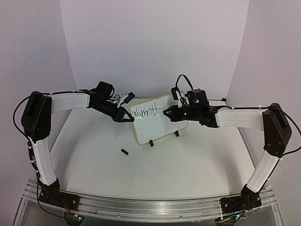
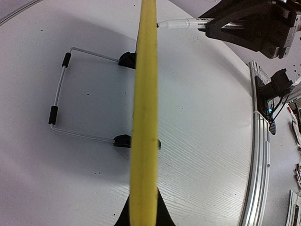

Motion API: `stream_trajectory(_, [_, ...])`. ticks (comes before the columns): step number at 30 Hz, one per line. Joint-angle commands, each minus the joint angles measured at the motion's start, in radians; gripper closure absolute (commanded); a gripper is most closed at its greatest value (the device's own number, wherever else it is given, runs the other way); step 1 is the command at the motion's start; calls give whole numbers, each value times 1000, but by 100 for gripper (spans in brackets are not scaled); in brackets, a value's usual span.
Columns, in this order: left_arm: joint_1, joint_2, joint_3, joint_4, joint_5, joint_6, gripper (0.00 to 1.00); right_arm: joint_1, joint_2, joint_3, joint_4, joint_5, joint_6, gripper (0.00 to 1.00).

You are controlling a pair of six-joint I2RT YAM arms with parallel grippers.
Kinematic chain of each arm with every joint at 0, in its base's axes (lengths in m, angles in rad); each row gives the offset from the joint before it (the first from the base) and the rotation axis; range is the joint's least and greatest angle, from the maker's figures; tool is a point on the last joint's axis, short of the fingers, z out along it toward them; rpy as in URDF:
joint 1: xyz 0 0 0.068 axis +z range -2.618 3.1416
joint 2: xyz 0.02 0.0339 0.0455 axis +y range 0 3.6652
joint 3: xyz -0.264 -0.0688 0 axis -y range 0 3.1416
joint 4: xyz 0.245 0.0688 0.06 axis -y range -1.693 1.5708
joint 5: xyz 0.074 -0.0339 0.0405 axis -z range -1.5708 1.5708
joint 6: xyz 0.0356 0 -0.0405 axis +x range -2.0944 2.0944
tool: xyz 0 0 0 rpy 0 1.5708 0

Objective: Write a sentence on the whiteboard
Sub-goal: Write on the whiteboard with the whiteboard.

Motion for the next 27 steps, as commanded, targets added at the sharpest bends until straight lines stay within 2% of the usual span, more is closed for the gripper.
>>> stream_trajectory(1, [-45, 58, -8, -122, -41, 17, 100, -6, -49, 10, 28, 64, -9, 100])
stream_trajectory(27, [-45, 52, -7, -124, -44, 16, 100, -9, -46, -78, 21, 48, 17, 100])
